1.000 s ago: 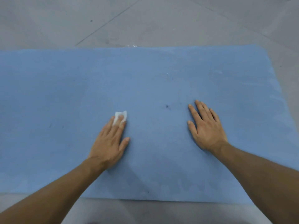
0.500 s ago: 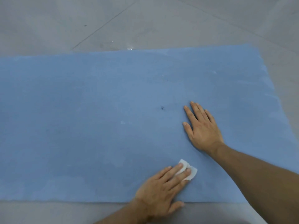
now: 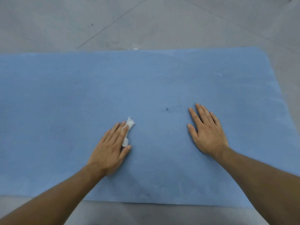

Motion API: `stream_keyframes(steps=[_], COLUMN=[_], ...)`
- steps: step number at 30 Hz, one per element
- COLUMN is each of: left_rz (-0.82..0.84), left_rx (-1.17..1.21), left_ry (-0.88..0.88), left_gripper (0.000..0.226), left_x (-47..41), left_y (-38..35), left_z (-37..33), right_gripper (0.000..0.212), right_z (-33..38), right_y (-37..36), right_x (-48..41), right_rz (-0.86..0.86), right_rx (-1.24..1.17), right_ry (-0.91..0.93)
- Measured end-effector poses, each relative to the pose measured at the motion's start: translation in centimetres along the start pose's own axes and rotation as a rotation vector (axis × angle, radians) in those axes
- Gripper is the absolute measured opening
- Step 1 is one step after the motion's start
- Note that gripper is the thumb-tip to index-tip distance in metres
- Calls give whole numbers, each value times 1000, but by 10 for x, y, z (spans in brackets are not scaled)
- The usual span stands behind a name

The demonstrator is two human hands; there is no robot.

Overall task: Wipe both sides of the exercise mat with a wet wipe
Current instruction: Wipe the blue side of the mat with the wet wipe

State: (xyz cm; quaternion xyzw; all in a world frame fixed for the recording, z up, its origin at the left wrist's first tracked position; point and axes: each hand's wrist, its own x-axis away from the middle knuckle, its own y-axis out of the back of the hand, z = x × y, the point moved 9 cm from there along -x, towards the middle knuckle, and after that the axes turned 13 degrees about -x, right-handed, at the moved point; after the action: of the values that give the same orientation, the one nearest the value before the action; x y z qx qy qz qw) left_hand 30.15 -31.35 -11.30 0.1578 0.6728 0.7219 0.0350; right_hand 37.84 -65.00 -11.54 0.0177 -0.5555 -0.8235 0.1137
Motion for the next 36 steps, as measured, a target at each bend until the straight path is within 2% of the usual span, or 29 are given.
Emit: stream_keyframes(steps=[3, 5, 10, 16, 19, 23, 26, 30, 36], left_rz=[29, 23, -18, -45, -43, -91, -113, -114, -100], left_rx=[33, 44, 29, -97, -178, -204, -163, -89, -28], left_ry=[170, 159, -235, -591, -650, -646, -572, -411, -54], left_gripper=[75, 76, 79, 76, 69, 72, 71, 68, 64], left_x=[14, 19, 35, 83, 94, 84, 60, 19, -40], left_y=[-5, -1, 11, -14, -26, -17, -6, 4, 7], left_z=[39, 40, -53, -192, -226, -216, -183, -136, -37], right_gripper=[68, 68, 68, 68, 67, 68, 68, 68, 66], right_z=[0, 0, 0, 0, -1, -1, -1, 0, 0], right_y=[1, 0, 0, 1, 0, 0, 0, 0, 1], right_x=[1, 0, 0, 0, 0, 0, 0, 0, 1], right_rz=[-12, -9, -2, -24, -23, -28, -24, -22, -18], right_rx=[-4, 4, 10, -3, -1, 3, 1, 0, 16], right_ry=[-1, -5, -7, -4, 2, -1, -9, -12, -10])
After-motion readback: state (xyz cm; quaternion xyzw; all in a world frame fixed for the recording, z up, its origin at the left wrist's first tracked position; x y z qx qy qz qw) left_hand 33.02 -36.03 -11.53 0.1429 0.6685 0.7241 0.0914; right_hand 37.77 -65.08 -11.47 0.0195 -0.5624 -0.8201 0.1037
